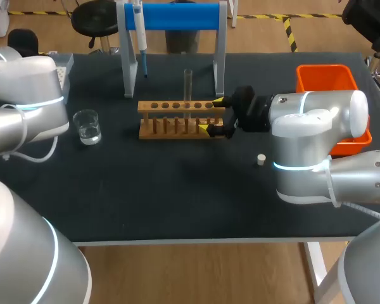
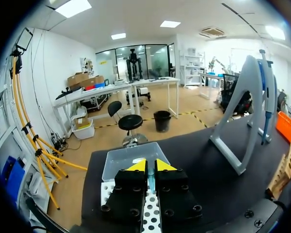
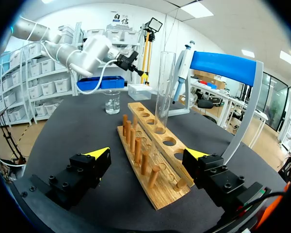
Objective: Invert the test tube, pick up the pipette, mount the tip to pipette, aspirate from beaker and dispense into the tube, eject the tip, return the pipette, and cap with the stopper.
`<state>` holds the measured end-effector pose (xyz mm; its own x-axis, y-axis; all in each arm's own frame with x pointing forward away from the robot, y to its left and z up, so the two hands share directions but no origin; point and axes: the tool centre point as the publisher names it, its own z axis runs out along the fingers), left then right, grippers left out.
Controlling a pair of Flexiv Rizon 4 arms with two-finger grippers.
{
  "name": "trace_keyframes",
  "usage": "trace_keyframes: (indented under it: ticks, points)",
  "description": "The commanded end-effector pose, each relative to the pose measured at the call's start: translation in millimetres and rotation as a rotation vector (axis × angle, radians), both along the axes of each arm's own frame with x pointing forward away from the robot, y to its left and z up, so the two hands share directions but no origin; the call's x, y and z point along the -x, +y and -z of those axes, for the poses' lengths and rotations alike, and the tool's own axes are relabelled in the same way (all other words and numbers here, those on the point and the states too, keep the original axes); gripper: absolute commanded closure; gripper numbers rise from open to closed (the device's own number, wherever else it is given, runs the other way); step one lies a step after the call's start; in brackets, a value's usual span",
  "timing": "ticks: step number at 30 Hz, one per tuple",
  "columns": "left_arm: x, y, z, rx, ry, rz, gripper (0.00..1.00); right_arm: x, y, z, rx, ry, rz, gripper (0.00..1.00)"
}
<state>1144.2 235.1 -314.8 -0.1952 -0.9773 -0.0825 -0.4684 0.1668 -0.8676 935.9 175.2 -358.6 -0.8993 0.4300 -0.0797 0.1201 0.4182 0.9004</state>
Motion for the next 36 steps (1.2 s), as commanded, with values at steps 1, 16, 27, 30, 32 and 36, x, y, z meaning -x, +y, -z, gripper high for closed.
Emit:
trace_keyframes:
  ticks: [1,16,27,30,32,36]
  points:
    - [7.7,0,-6.7,-0.003,-0.025,-0.003,1.0,0.7,1,1,0.0,-0.003,0.005,0.0]
    - [41.1,-24,-47.5,-0.036,0.005,0.205,1.0,0.7,1,1,0.0,-0.003,0.005,0.0]
    - [54.7,-32,-57.6,-0.037,0.042,0.325,1.0,0.7,1,1,0.0,-0.003,0.005,0.0]
    - [54.7,-32,-57.6,-0.037,0.042,0.325,1.0,0.7,1,1,0.0,-0.003,0.005,0.0]
    - [54.7,-32,-57.6,-0.037,0.042,0.325,1.0,0.7,1,1,0.0,-0.003,0.005,0.0]
    - [54.7,-32,-57.6,-0.037,0.042,0.325,1.0,0.7,1,1,0.0,-0.003,0.005,0.0]
